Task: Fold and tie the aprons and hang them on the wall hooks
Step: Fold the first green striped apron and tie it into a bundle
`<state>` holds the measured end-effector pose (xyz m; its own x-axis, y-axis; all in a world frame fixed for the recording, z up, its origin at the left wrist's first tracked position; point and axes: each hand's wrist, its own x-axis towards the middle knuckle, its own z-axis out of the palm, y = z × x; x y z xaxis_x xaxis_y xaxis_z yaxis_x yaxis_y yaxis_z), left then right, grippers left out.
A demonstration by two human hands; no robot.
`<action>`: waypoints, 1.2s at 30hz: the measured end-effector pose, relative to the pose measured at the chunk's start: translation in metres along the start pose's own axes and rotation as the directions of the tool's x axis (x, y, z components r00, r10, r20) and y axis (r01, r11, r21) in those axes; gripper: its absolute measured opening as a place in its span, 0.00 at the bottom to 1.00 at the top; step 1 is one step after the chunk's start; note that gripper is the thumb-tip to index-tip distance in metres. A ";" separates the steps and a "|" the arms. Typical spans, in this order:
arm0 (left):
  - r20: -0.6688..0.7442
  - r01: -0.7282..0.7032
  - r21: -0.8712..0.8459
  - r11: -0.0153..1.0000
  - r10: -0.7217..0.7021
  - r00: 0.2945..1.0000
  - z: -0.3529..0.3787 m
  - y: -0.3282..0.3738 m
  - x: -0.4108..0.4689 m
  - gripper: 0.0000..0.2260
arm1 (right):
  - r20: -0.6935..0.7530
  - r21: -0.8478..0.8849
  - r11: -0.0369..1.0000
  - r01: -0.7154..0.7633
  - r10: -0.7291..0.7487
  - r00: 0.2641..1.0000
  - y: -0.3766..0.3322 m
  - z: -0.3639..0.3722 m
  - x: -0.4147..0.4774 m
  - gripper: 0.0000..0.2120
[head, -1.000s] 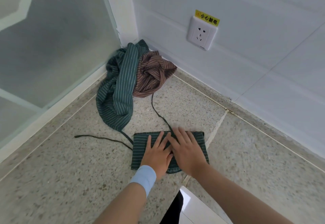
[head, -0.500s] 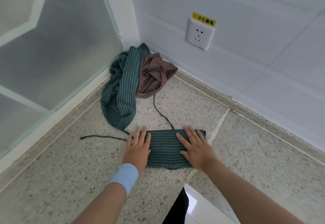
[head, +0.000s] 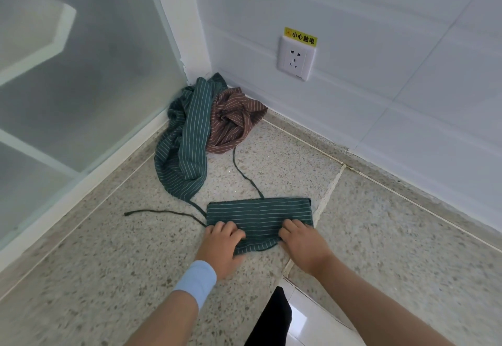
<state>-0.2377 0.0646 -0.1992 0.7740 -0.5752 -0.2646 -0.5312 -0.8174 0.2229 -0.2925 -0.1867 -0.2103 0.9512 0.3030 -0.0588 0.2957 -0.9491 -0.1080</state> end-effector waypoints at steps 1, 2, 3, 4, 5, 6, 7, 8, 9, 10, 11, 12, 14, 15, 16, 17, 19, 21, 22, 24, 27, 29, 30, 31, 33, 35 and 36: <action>-0.020 0.004 -0.017 1.000 -0.004 1.000 0.001 -0.005 0.000 0.20 | -0.001 -0.014 1.000 -0.024 0.024 1.000 0.003 -0.001 0.001 0.09; -0.018 0.015 -0.047 0.999 -0.016 1.000 0.000 -0.009 0.001 0.22 | 0.010 -0.018 0.998 -0.054 0.054 0.998 0.006 -0.003 0.003 0.10; 0.000 0.027 -0.086 0.996 -0.028 1.000 -0.003 -0.013 0.003 0.23 | 0.015 -0.031 0.996 -0.082 0.082 0.996 0.008 -0.006 0.005 0.11; 0.027 0.053 -0.133 0.990 -0.050 0.998 -0.008 -0.016 0.006 0.22 | 0.031 -0.024 0.994 -0.108 0.108 0.994 0.010 -0.010 0.008 0.13; 0.045 0.087 -0.182 0.980 -0.080 0.996 -0.013 -0.018 0.010 0.18 | 0.061 0.002 0.991 -0.131 0.131 0.990 0.011 -0.015 0.011 0.15; 0.058 0.129 -0.226 0.965 -0.119 0.991 -0.019 -0.020 0.014 0.15 | 0.106 0.040 0.984 -0.171 0.166 0.980 0.011 -0.021 0.015 0.16; 0.072 0.167 -0.260 0.951 -0.153 0.986 -0.024 -0.022 0.017 0.13 | 0.170 0.062 0.974 -0.216 0.203 0.964 0.013 -0.026 0.020 0.17; 0.087 0.198 -0.271 0.942 -0.181 0.980 -0.028 -0.022 0.019 0.12 | 0.204 0.066 0.969 -0.237 0.219 0.954 0.014 -0.030 0.026 0.17; 0.091 0.219 -0.265 0.939 -0.202 0.975 -0.031 -0.022 0.022 0.11 | 0.236 0.058 0.966 -0.253 0.233 0.943 0.015 -0.033 0.031 0.17; 0.091 0.236 -0.252 0.939 -0.219 0.971 -0.033 -0.021 0.025 0.10 | 0.270 0.044 0.963 -0.266 0.245 0.931 0.015 -0.035 0.035 0.16; 0.083 0.243 -0.243 0.939 -0.229 0.970 -0.035 -0.021 0.028 0.09 | 0.299 0.029 0.962 -0.272 0.251 0.920 0.014 -0.037 0.038 0.15; 0.080 0.248 -0.231 0.941 -0.235 0.969 -0.037 -0.020 0.032 0.09 | 0.308 0.021 0.959 -0.283 0.263 0.914 0.013 -0.037 0.041 0.14; 0.057 0.227 -0.141 0.964 -0.221 0.974 -0.039 -0.015 0.037 0.11 | 0.243 -0.010 0.958 -0.287 0.281 0.928 0.009 -0.041 0.045 0.14; 0.024 0.186 -0.062 0.980 -0.185 0.982 -0.040 -0.008 0.039 0.11 | 0.198 -0.049 0.966 -0.255 0.260 0.945 0.007 -0.042 0.047 0.16; -0.013 0.132 0.018 0.991 -0.131 0.991 -0.040 0.001 0.041 0.12 | 0.181 -0.086 0.974 -0.209 0.222 0.958 0.003 -0.041 0.050 0.19; -0.027 0.070 0.095 0.993 -0.068 0.997 -0.039 0.012 0.042 0.12 | 0.190 -0.105 0.982 -0.154 0.172 0.967 -0.003 -0.040 0.052 0.22; 0.031 -0.035 0.172 0.984 0.030 0.999 -0.029 0.033 0.040 0.15 | 0.236 -0.066 0.994 -0.091 0.104 0.966 -0.017 -0.033 0.053 0.21; 0.085 -0.006 0.157 0.988 -0.007 0.996 -0.015 0.041 0.036 0.18 | 0.231 -0.016 0.995 -0.095 0.096 0.968 -0.024 -0.023 0.050 0.18; 0.067 0.020 0.145 0.989 -0.030 0.997 -0.011 0.041 0.033 0.19 | 0.206 0.002 0.995 -0.102 0.099 0.974 -0.023 -0.019 0.047 0.16; 0.023 0.038 0.113 0.993 -0.041 0.999 -0.006 0.035 0.024 0.18 | 0.151 0.070 0.992 -0.108 0.097 0.984 -0.018 -0.013 0.038 0.13; -0.090 0.051 0.075 0.996 -0.044 0.995 0.003 0.018 0.015 0.17 | 0.135 0.137 0.985 -0.104 0.085 0.987 -0.008 -0.008 0.024 0.17; -0.128 0.056 0.034 0.998 -0.051 0.990 0.004 0.004 0.010 0.17 | 0.119 0.107 0.987 -0.118 0.105 0.987 -0.004 -0.007 0.019 0.17; -0.128 0.054 0.005 0.999 -0.052 0.990 0.004 -0.002 0.009 0.17 | 0.106 0.086 0.988 -0.127 0.117 0.987 -0.001 -0.006 0.018 0.17; -0.109 0.046 -0.019 0.999 -0.048 0.993 0.002 -0.008 0.008 0.17 | 0.097 0.067 0.988 -0.141 0.134 0.986 0.001 -0.006 0.018 0.16; -0.076 0.017 -0.042 0.999 -0.020 0.997 -0.001 -0.014 0.006 0.18 | 0.065 0.026 0.990 -0.141 0.139 0.988 0.004 -0.005 0.018 0.14; -0.070 0.005 -0.061 0.998 -0.009 0.997 -0.006 -0.017 0.006 0.19 | 0.053 -0.011 0.992 -0.124 0.125 0.991 0.006 -0.005 0.020 0.11; -0.073 0.006 -0.068 0.998 -0.011 0.997 -0.008 -0.018 0.008 0.19 | 0.060 -0.021 0.992 -0.125 0.126 0.990 0.006 -0.007 0.022 0.10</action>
<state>-0.2187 0.0751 -0.1979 0.8027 -0.5626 -0.1980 -0.5022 -0.8166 0.2844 -0.2694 -0.1861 -0.2053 0.9739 0.1852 -0.1314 0.1759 -0.9813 -0.0787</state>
